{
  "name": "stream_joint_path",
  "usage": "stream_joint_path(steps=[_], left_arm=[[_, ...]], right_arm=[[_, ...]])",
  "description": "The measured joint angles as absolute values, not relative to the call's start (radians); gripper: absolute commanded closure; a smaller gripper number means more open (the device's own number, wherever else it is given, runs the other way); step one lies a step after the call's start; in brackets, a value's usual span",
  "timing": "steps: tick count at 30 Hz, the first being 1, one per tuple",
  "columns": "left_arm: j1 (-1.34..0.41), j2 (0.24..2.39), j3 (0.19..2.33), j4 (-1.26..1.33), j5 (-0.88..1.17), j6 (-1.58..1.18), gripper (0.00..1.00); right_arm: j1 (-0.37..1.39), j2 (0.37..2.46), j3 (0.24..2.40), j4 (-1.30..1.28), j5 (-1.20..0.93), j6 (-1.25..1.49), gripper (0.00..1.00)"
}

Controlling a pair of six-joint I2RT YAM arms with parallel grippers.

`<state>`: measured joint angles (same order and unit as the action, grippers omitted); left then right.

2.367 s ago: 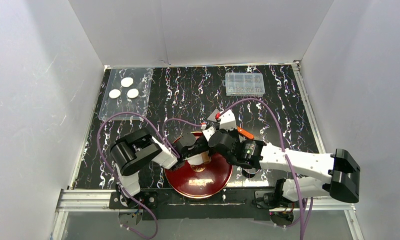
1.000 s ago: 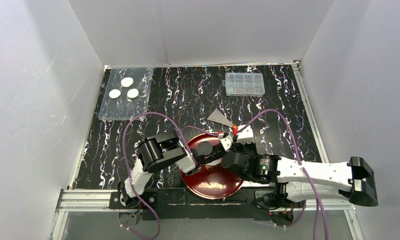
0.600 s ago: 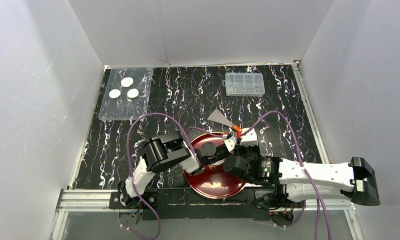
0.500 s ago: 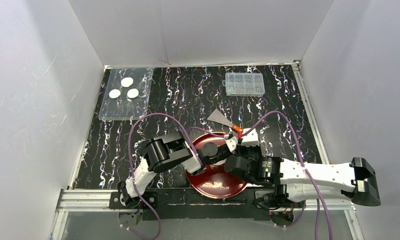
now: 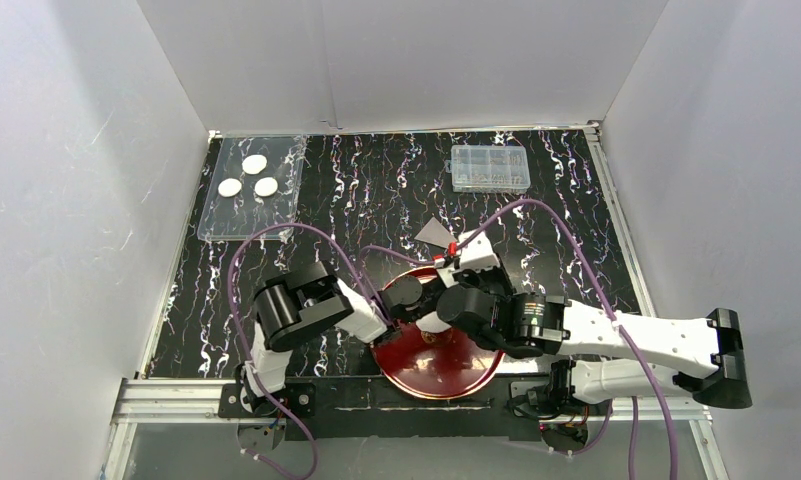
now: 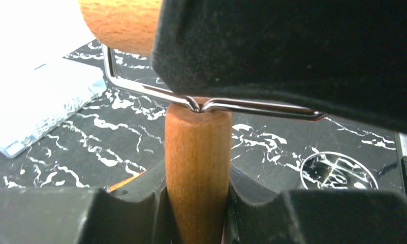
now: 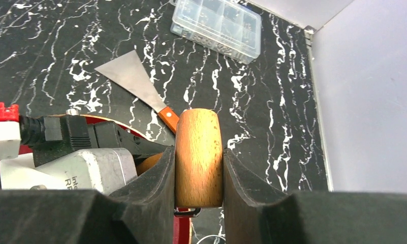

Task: Roll out the dumpling wrappers from the dough
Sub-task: Flatten out the dough on the work surface.

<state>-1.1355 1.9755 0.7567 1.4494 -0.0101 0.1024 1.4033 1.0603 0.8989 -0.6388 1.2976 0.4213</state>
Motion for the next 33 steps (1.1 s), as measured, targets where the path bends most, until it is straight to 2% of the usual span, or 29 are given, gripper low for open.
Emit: stream_joint_path(steps=[4,14,33], left_arm=[[-1.119,1.935,0.711,1.420,-0.009,0.088,1.00],[-1.117,1.990,0.699,1.427,0.042,0.041,1.00],[-1.125,2.076,0.742,1.440,0.072,0.032,1.00]], right_arm=[[1.380,1.088,0.921,-0.609,1.242,0.408,0.99],[1.360,1.090,0.865,-0.605,1.191,0.482,0.99],[1.356,1.057,0.756,-0.559,1.219,0.547,0.99]])
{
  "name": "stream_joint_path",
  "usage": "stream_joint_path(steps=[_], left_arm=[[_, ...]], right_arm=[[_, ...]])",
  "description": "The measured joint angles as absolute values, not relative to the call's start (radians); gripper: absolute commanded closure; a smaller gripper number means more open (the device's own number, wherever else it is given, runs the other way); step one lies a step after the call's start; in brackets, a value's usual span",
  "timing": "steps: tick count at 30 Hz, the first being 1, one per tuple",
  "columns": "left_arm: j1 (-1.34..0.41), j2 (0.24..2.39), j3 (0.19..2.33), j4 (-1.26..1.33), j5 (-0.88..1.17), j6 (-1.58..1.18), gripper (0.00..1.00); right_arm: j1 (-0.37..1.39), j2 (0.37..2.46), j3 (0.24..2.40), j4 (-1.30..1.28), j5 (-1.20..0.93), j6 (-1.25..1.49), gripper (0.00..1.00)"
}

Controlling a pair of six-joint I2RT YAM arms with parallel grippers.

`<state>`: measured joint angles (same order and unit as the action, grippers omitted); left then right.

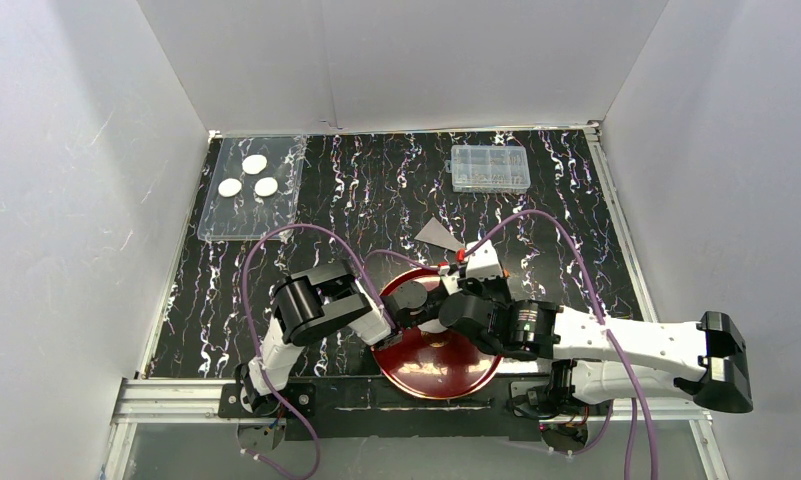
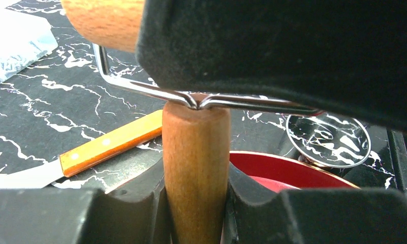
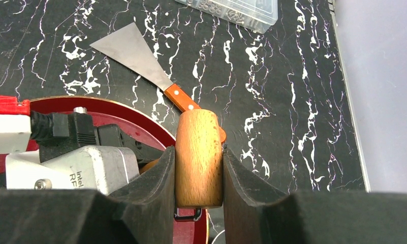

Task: Roll out the dumpling wrappers from the dough
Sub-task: Flatten out the dough on the work surface.

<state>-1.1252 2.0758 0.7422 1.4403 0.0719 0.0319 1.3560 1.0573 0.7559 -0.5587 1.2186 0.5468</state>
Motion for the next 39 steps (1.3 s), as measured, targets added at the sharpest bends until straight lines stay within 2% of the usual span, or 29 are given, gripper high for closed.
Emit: stream_joint_path(steps=[23,39], left_arm=[[-1.125,2.066,0.687,1.485,0.014,0.016,1.00],[-1.121,1.974,0.598,1.438,-0.035,0.031,1.00]], right_arm=[[1.375,1.089,0.723,-0.435,1.255,0.527,0.99],[1.389,1.152,0.775,-0.438,1.230,0.548,0.99]])
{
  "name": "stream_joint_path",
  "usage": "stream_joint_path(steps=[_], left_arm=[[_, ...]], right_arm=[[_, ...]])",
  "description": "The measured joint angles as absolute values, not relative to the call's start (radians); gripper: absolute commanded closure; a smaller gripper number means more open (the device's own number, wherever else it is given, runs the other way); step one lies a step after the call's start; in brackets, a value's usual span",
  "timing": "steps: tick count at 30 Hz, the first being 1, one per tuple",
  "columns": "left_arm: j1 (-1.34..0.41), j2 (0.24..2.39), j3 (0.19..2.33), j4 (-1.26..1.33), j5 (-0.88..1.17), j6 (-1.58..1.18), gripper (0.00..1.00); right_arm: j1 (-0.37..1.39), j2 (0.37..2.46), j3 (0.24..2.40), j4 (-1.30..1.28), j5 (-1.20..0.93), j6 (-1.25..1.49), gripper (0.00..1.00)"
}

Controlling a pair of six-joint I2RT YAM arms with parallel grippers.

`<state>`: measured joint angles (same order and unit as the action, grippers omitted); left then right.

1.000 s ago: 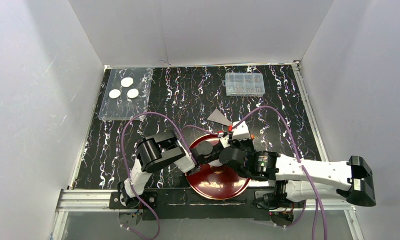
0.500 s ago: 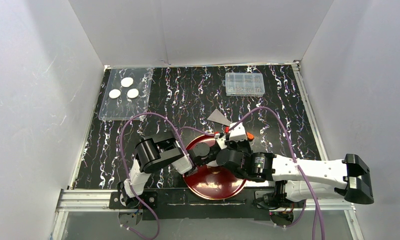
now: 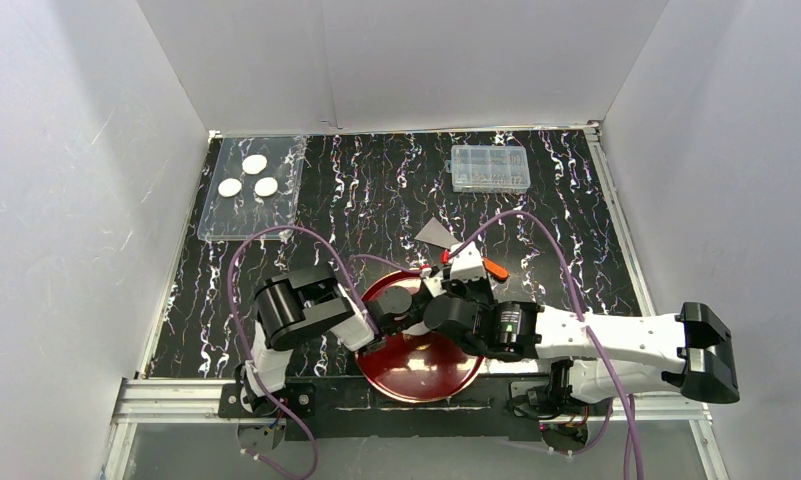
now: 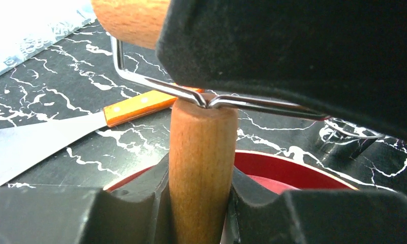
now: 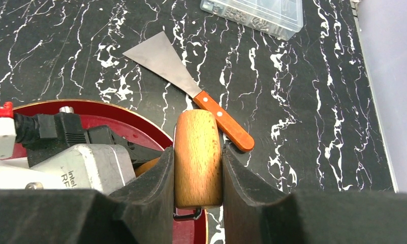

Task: Roll out the dumpling wrappers from the dough
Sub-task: Flatten out the dough on the work surface.

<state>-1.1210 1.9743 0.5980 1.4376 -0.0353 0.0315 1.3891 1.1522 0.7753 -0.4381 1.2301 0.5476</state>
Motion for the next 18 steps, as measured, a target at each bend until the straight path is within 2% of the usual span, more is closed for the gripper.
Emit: stream_joint_path(steps=[13,18], left_arm=[[-1.093,1.824,0.579,1.308,-0.030,0.087,1.00],[-1.079,1.756,0.530,1.262,-0.047,0.091,1.00]], right_arm=[[1.364,1.171,0.902,-0.515,1.172,0.496,0.99],[1.361,1.201,0.925,-0.472,1.139,0.469,0.99]])
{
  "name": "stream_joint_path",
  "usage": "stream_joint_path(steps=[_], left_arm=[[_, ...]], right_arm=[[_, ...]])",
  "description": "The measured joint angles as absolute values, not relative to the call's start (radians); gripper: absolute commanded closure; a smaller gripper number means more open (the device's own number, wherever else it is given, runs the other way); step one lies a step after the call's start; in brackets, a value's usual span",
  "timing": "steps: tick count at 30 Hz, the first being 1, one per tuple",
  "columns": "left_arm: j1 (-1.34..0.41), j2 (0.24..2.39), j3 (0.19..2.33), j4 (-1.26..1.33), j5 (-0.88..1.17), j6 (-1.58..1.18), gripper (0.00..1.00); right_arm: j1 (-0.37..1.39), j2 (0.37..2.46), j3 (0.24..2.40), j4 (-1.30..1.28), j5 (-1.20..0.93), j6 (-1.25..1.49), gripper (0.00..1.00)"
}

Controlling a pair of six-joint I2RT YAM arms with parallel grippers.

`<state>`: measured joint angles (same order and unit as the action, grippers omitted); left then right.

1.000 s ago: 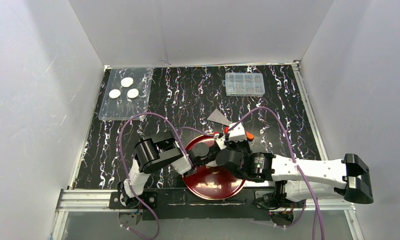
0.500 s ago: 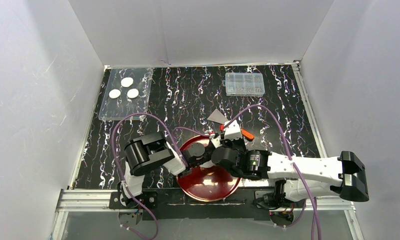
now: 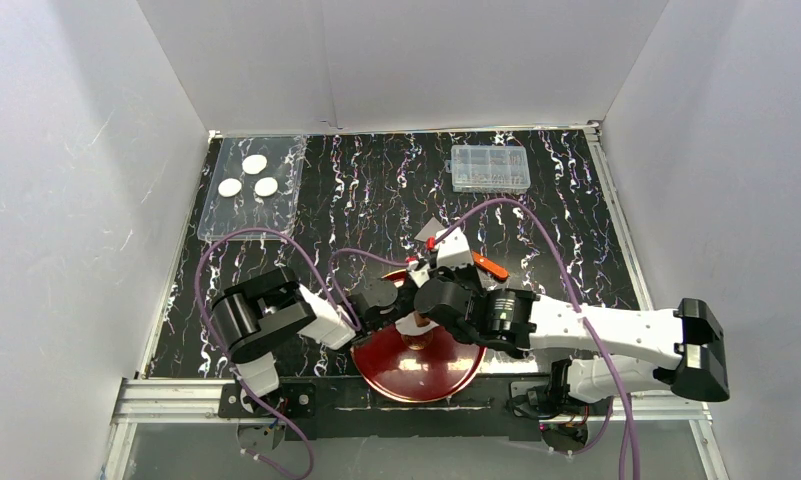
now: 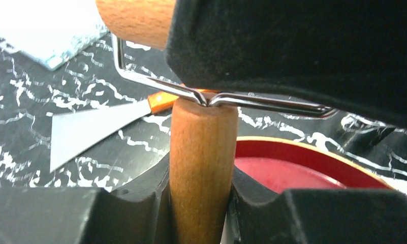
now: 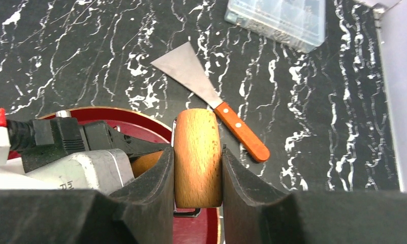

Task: Roll out the dumpling wrappers from the dough
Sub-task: Flatten out the dough on the work surface.

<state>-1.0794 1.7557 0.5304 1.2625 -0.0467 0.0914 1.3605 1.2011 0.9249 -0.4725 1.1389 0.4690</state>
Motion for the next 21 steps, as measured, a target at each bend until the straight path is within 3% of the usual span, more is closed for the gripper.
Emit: stream_joint_path(steps=[8,21], left_arm=[[-1.059,1.696,0.400,1.232,-0.068,0.051,1.00],[-1.055,1.700,0.388,1.204,-0.044,0.026,1.00]], right_arm=[[1.357,1.301,0.926,-0.392,1.048,0.521,0.99],[1.346,1.322,0.926,-0.411,1.013,0.579,0.99]])
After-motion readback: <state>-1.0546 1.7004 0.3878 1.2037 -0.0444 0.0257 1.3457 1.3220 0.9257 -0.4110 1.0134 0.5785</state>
